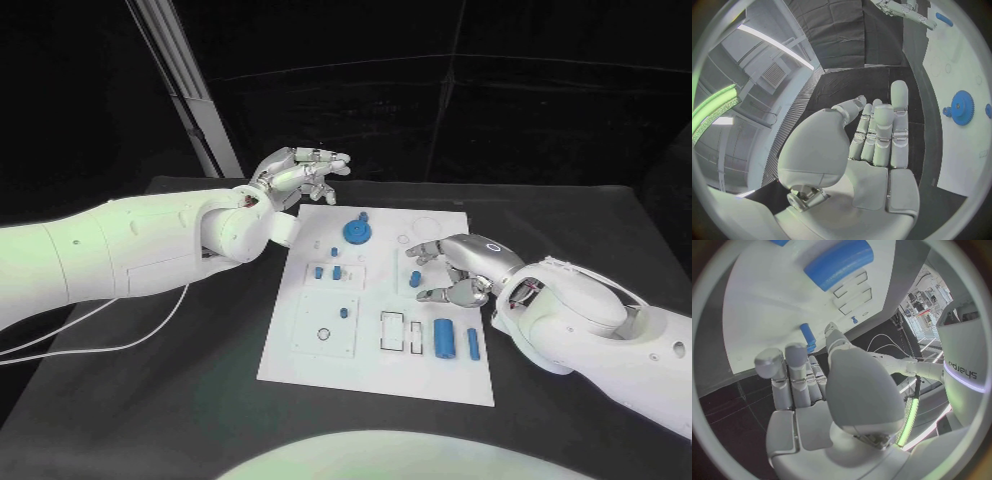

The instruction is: Assemble the parts on the task board

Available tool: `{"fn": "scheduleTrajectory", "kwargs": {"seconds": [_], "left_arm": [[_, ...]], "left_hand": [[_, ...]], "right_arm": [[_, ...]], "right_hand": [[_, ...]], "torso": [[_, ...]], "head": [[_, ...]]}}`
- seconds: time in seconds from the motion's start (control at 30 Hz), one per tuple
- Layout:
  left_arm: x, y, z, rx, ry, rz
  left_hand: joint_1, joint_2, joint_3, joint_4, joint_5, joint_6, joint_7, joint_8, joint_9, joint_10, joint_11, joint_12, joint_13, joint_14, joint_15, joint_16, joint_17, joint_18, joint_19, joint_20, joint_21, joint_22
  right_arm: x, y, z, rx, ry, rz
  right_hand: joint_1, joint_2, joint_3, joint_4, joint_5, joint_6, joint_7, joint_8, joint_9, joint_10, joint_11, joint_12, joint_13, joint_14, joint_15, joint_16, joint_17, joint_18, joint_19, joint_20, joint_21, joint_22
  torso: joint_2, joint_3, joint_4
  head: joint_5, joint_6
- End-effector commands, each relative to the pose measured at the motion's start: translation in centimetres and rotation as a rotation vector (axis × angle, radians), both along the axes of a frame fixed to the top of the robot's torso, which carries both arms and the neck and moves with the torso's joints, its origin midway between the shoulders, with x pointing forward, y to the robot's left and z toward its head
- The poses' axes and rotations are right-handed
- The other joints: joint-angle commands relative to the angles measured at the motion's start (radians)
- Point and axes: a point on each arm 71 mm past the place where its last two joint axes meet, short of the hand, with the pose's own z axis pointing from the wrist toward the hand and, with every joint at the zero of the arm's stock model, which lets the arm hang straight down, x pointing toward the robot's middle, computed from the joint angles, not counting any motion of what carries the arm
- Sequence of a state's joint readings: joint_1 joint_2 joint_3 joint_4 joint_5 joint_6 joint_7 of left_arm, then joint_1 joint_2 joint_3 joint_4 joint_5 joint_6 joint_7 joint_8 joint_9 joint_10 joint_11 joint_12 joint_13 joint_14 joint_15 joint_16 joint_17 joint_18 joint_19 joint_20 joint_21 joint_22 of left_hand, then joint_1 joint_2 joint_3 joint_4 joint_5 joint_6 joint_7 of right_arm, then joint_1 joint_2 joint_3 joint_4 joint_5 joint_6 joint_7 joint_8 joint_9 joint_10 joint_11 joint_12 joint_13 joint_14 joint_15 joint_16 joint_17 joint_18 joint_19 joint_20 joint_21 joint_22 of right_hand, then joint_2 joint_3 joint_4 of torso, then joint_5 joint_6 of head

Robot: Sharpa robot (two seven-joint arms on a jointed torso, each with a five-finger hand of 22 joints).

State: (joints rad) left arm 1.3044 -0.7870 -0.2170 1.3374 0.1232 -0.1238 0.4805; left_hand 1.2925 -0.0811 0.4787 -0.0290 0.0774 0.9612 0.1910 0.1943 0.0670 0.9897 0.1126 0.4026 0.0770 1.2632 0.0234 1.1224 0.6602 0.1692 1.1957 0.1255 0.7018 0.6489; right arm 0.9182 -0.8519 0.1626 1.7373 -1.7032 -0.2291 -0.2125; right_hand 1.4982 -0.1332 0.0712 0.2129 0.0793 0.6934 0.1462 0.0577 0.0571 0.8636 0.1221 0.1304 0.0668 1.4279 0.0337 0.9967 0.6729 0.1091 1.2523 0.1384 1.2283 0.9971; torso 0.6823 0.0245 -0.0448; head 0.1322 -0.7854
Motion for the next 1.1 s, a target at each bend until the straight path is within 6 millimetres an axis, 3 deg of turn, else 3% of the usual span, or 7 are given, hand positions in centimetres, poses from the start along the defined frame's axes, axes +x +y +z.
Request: {"fn": "scheduleTrajectory", "kwargs": {"seconds": [0.03, 0.5, 0.73, 1.1], "left_arm": [[0.0, -0.1, 0.1, -0.01, -0.002, -0.011], [0.0, -0.2, 0.1, -0.011, -0.001, -0.015], [0.0, -0.1, 0.1, -0.011, 0.0, -0.015], [0.0, -0.1, 0.1, -0.01, 0.001, -0.015]], "left_hand": [[0.007, 0.006, -0.004, 0.0, 0.0, -0.006, -0.001, 0.004, 0.001, -0.006, 0.002, 0.002, 0.001, -0.007, 0.003, 0.005, -0.001, 0.014, 0.01, -0.001, -0.003, -0.001], [0.007, 0.007, -0.005, 0.0, 0.0, -0.006, -0.001, 0.005, 0.001, -0.007, 0.002, 0.004, 0.001, -0.007, 0.003, 0.006, -0.001, 0.014, 0.01, -0.001, -0.003, -0.002], [0.007, 0.007, -0.005, 0.0, 0.0, -0.006, -0.001, 0.005, 0.001, -0.007, 0.002, 0.004, 0.001, -0.007, 0.003, 0.006, -0.001, 0.014, 0.01, -0.001, -0.003, -0.002], [0.007, 0.007, -0.005, 0.0, 0.0, -0.006, -0.001, 0.005, 0.001, -0.007, 0.002, 0.004, 0.001, -0.007, 0.003, 0.006, -0.001, 0.014, 0.01, -0.001, -0.003, -0.002]], "right_arm": [[0.1, -0.1, -0.2, -0.051, 0.006, 0.0], [0.6, 0.9, -0.5, -0.066, -0.01, 0.016], [0.7, 1.2, -0.6, -0.073, -0.012, 0.019], [1.0, 1.4, -0.8, -0.107, -0.022, 0.004]], "right_hand": [[0.012, 0.014, 0.003, 0.0, -0.005, 0.059, 0.011, 0.007, 0.006, 0.042, -0.002, 0.024, 0.003, 0.008, -0.005, 0.01, 0.007, 0.011, 0.012, -0.003, 0.006, 0.006], [0.04, 0.091, 0.061, -0.037, -0.026, 0.262, 0.017, 0.033, 0.017, 0.184, -0.022, 0.066, -0.003, 0.021, -0.023, 0.051, 0.053, 0.002, 0.04, -0.019, 0.035, 0.047], [0.048, 0.096, 0.095, -0.037, -0.027, 0.295, 0.016, 0.035, 0.014, 0.22, -0.027, 0.058, -0.005, 0.025, -0.027, 0.071, 0.075, -0.001, 0.051, -0.023, 0.048, 0.067], [0.046, 0.089, 0.135, -0.032, -0.027, 0.327, 0.012, 0.032, 0.012, 0.261, -0.034, 0.045, -0.003, 0.031, -0.032, 0.099, 0.109, -0.008, 0.069, -0.029, 0.072, 0.103]], "torso": [[0.001, -0.0008, 0.0003], [0.001, -0.0008, 0.0018], [0.001, -0.0001, -0.0013], [0.001, -0.0001, 0.0]], "head": [[-0.002, 0.001], [-0.008, 0.001], [-0.006, -0.001], [-0.01, 0.001]]}}
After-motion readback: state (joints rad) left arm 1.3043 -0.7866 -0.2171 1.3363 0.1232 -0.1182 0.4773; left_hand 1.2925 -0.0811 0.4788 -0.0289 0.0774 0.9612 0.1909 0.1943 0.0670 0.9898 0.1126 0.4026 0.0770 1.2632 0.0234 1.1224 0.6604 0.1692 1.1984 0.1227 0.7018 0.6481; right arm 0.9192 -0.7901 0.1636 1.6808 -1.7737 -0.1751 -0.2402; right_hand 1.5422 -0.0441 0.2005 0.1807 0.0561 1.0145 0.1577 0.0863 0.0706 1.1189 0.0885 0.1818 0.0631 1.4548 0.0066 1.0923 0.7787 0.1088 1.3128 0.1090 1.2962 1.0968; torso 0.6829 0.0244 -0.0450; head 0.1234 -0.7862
